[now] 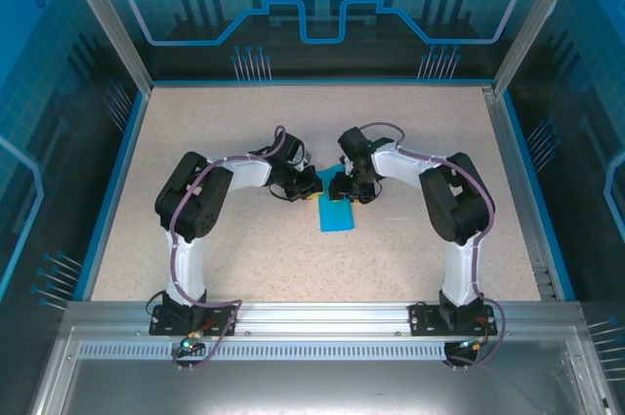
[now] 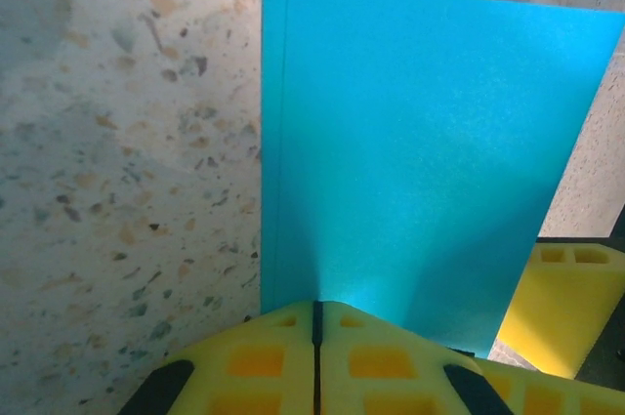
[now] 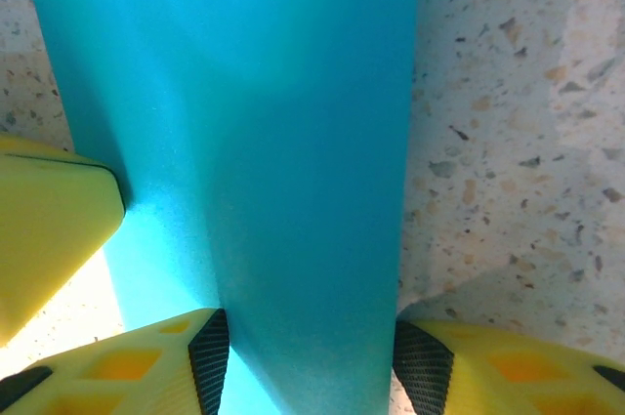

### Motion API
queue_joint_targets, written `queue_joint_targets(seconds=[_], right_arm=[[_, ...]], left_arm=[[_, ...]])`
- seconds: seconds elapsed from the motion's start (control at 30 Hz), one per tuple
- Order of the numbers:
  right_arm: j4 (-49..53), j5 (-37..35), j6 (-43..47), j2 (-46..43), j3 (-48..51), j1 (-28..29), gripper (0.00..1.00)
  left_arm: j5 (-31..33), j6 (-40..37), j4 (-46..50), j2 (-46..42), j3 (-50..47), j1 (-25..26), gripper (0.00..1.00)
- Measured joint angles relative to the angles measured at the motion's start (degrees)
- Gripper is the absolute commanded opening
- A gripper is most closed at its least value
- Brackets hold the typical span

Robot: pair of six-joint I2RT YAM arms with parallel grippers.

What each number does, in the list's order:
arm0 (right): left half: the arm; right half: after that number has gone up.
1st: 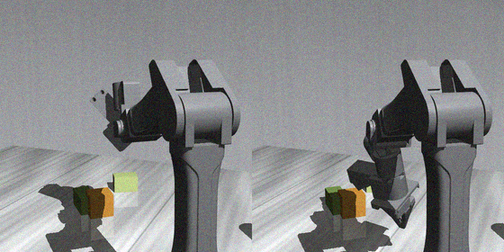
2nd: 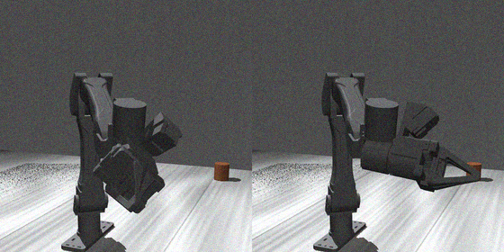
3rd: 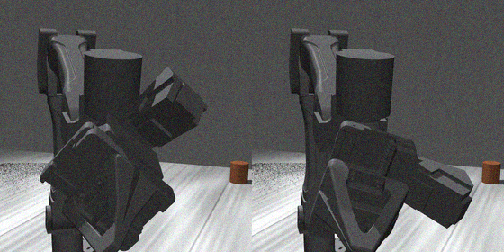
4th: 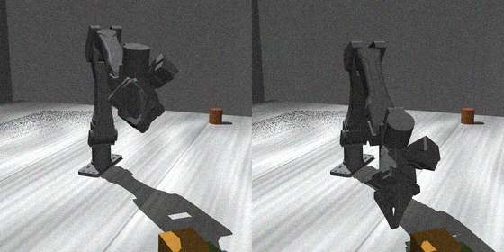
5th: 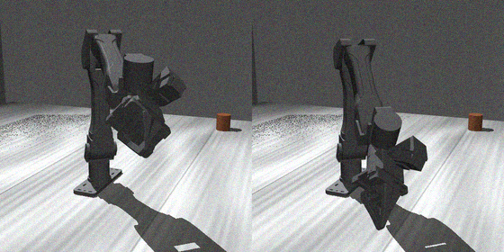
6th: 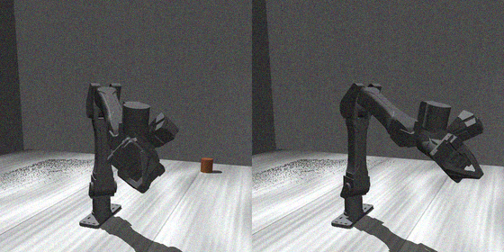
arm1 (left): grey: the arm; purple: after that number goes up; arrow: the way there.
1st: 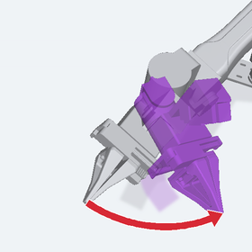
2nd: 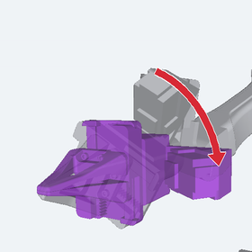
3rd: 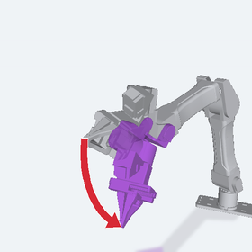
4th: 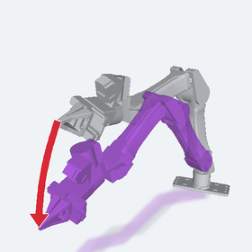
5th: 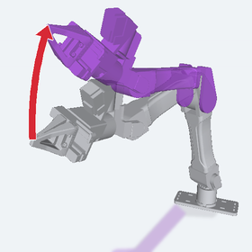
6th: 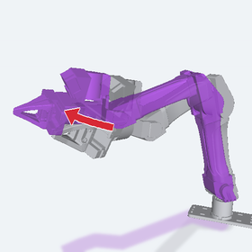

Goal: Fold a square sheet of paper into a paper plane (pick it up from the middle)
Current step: Hold the square sheet of paper at the center of the table.

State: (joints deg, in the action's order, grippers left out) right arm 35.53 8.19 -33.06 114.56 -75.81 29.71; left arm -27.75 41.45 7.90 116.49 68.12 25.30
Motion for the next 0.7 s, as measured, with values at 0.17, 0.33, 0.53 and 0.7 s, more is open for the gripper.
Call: queue_joint_targets(seconds=[0.17,0.33,0.53,0.7], right_arm=[[-1.6,0.6,-1.1,-2.1,1.3,0.0,0.62],[-1.9,-1.6,-2.5,-7.0,3.5,-1.1,0.64],[-4.7,2.1,-0.7,-11.7,3.4,-2.1,0.42],[-7.3,8.3,0.5,-9.4,3.2,-2.1,0.22]], left_arm=[[0.0,-1.1,0.3,0.0,0.0,0.0,0.06],[0.2,-1.6,0.4,0.0,0.0,0.0,0.05],[0.4,-2.5,0.5,0.0,0.0,0.0,0.04],[0.5,-2.6,0.6,0.0,0.0,0.1,0.03]])
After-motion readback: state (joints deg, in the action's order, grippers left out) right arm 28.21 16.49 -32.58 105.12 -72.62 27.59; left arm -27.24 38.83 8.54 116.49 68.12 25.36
